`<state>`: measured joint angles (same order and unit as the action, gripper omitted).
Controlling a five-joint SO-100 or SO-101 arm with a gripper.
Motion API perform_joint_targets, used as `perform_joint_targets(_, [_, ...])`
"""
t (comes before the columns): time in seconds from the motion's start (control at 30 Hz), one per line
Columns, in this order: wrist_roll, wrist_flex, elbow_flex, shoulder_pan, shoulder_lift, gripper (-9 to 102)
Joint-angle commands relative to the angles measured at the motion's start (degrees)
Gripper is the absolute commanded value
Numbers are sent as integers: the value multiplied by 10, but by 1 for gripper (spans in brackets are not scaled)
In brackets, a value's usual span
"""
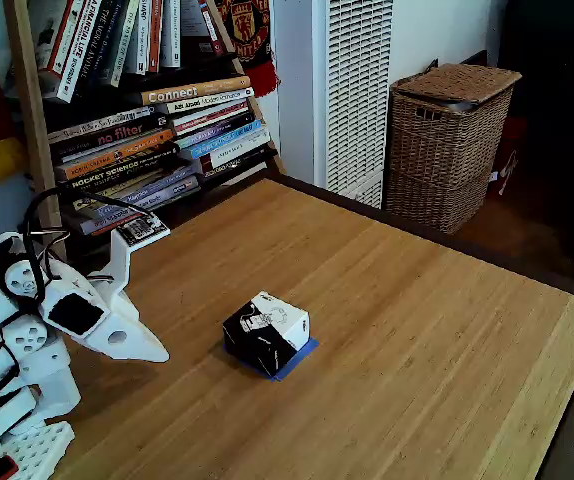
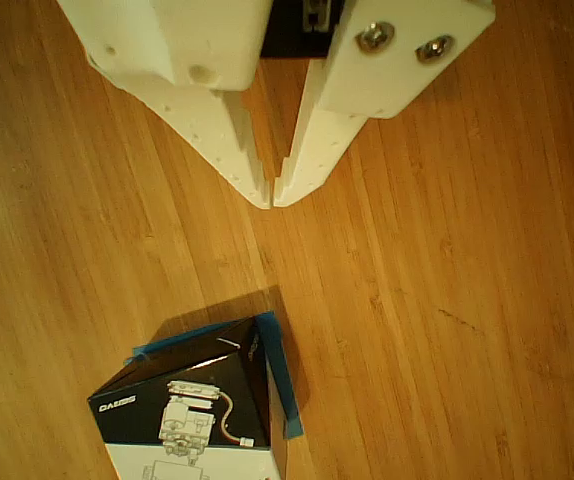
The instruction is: Push the box on top of the target
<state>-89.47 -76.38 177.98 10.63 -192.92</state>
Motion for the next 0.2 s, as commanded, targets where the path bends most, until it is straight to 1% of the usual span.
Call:
perform_joint_targets(0.0, [3, -3, 14, 0, -6, 1])
perform_joint_targets(0.17, [3, -3, 14, 0, -6, 1])
